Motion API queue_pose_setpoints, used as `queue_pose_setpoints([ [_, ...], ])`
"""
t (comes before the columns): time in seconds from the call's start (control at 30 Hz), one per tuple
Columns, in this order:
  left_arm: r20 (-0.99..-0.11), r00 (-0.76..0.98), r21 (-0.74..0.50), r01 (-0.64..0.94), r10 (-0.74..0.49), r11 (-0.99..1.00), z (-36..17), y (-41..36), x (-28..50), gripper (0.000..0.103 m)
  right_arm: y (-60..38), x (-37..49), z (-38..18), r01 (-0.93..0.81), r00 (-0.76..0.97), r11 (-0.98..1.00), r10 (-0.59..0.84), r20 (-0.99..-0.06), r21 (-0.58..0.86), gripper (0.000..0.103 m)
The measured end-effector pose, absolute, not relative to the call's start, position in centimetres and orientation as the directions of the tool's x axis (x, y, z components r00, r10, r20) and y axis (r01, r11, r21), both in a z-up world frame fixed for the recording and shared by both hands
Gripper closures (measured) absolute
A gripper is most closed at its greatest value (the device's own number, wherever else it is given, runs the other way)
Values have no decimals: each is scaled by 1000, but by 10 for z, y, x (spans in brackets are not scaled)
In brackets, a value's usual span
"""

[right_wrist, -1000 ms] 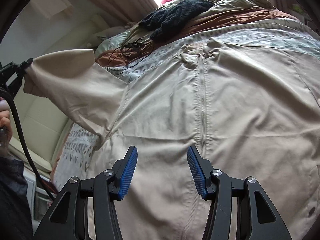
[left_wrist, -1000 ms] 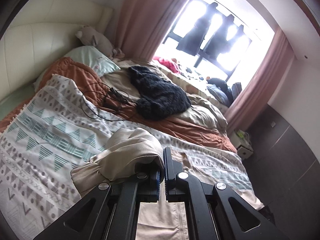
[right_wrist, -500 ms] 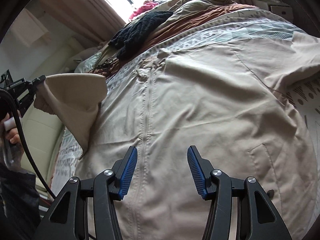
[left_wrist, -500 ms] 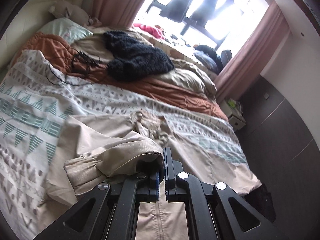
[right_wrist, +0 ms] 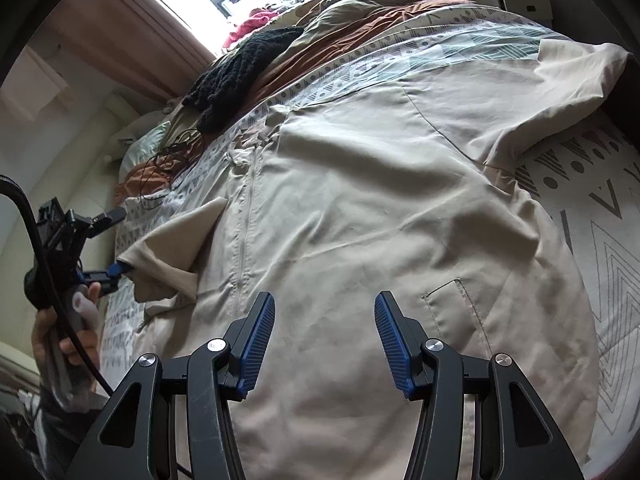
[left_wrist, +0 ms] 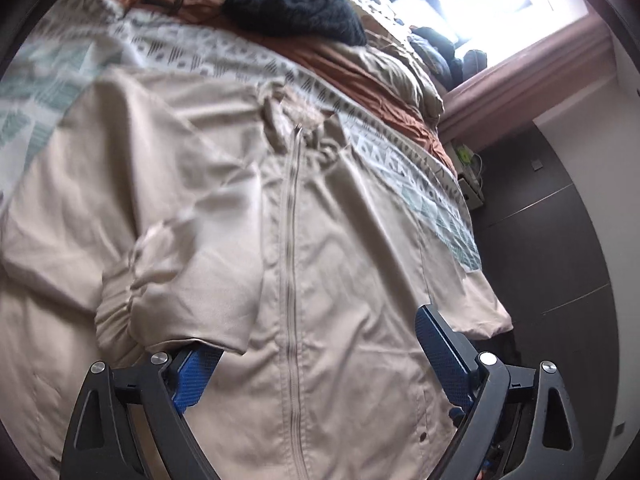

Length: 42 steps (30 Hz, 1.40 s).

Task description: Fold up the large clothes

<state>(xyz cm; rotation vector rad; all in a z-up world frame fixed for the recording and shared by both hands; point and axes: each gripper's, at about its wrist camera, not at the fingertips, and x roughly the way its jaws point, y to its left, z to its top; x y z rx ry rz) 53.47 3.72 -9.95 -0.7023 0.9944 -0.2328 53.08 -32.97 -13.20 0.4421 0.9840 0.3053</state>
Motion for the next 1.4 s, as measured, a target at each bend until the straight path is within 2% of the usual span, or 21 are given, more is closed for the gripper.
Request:
queue_pose_setpoints([
  [0.2,-680,534,-663,-154,-503,732,-115,62,490,10,-289,534,-127,-115,499,865,476,-724,489,50],
  [0.73,-747,640,-533,-416,-179,737,-111,225,368,10,-117,551,-121,-367,361,805,585,-726,466,50],
  [0.77,-751,640,-527,-427,-166,735,-112,231,362,10,-105,554,-121,-383,347,800,588,-731,461,46],
  [0.8,-753,639,-521,-435,-155,734,-112,236,357,11,-94,557,-121,-399,340,796,590,-732,456,37],
  [0.87,-756,641,-508,-448,-132,735,-113,246,348,11,-77,562,-119,-432,345,787,595,-726,440,28],
  [1.07,-769,631,-499,-486,-107,717,-128,269,331,11,-40,593,-146,-457,314,821,510,-801,343,28],
  [1.3,-779,619,-485,-495,-99,721,-141,277,334,11,-32,630,-194,-405,315,900,303,-899,161,28],
  [1.4,-782,615,-486,-499,-102,718,-146,278,338,11,-28,635,-209,-415,296,901,263,-918,124,28],
])
